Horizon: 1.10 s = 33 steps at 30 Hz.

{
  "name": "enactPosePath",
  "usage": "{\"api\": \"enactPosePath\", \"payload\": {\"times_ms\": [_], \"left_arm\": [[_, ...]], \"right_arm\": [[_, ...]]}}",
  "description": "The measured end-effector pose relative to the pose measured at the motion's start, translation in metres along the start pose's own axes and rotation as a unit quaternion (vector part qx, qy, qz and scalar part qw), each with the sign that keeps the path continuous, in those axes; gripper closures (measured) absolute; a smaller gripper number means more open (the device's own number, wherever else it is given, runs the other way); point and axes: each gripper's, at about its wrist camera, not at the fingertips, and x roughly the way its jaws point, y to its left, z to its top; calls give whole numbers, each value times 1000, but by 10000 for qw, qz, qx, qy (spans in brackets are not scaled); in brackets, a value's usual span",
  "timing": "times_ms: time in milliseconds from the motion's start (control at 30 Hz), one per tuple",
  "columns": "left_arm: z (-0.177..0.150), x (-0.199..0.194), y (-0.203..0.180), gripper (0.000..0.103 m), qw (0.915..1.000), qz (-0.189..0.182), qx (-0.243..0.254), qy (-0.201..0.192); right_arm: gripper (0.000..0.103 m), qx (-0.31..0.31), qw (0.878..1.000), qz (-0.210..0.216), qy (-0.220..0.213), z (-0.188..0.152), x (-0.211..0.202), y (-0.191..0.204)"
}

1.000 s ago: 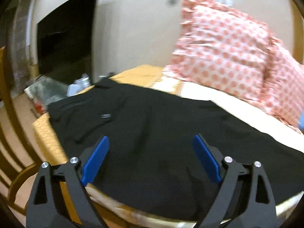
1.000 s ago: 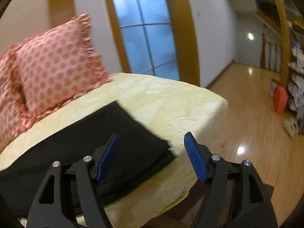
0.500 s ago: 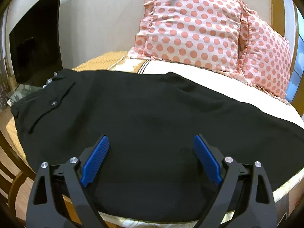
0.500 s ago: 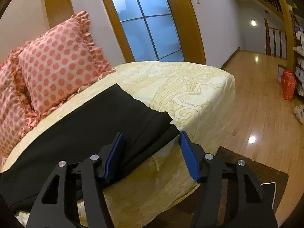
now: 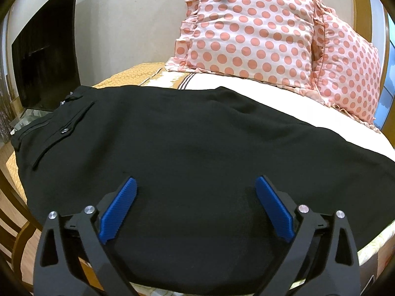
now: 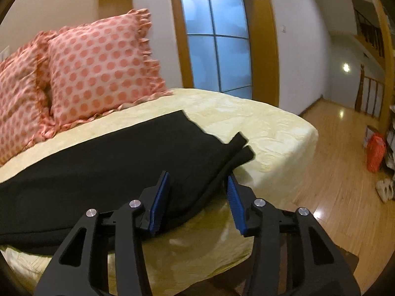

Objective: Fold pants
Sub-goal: 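Move the right tool to the leg end of the pants, then grasp the leg end of the pants with the right tool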

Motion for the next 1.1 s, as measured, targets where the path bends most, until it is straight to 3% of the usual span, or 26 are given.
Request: {"api": "enactPosePath", "payload": {"times_ms": [167, 200, 267, 333, 433, 600, 733, 800, 867, 1000, 1067, 1100], "left_arm": [[0, -1, 0, 5, 10000, -28, 36, -7], [-1, -1, -1, 4, 10000, -32, 48, -8], [-1, 0, -1, 3, 9999, -61, 87, -17], [-3, 0, -2, 2, 9999, -72, 135, -36], [-6, 0, -4, 2, 9997, -56, 235, -72], [-7, -1, 0, 2, 9996, -178, 210, -108], [-7, -3, 2, 2, 9994, -272, 147, -152], [-8, -3, 2, 2, 9994, -269, 141, -156], [-7, -3, 3, 2, 9994, -282, 99, -162], [-4, -4, 6, 2, 9992, -365, -108, -158], [-4, -5, 8, 2, 9989, -418, -169, -162], [-4, -5, 8, 2, 9988, -425, -180, -166]], "right_arm": [[58, 786, 9967, 185, 69, 8, 9, -18], [64, 941, 9953, 207, 106, 10, 11, -22], [89, 1269, 9915, 220, 170, 12, 15, -31], [92, 1705, 9841, 451, 229, 11, 17, -43], [96, 1823, 9810, 583, 312, 14, 16, -43], [96, 1587, 9788, 1296, 40, 43, -6, -8], [96, 910, 9661, 2413, -137, 72, -29, 72], [96, 631, 9512, 3018, -101, 78, -38, 115], [96, 312, 9263, 3755, 67, 76, -48, 170], [97, -390, 8639, 4959, 785, 40, -65, 282], [97, -732, 8362, 5269, 1330, 9, -66, 325], [97, -891, 8281, 5317, 1535, -5, -66, 339]]}}
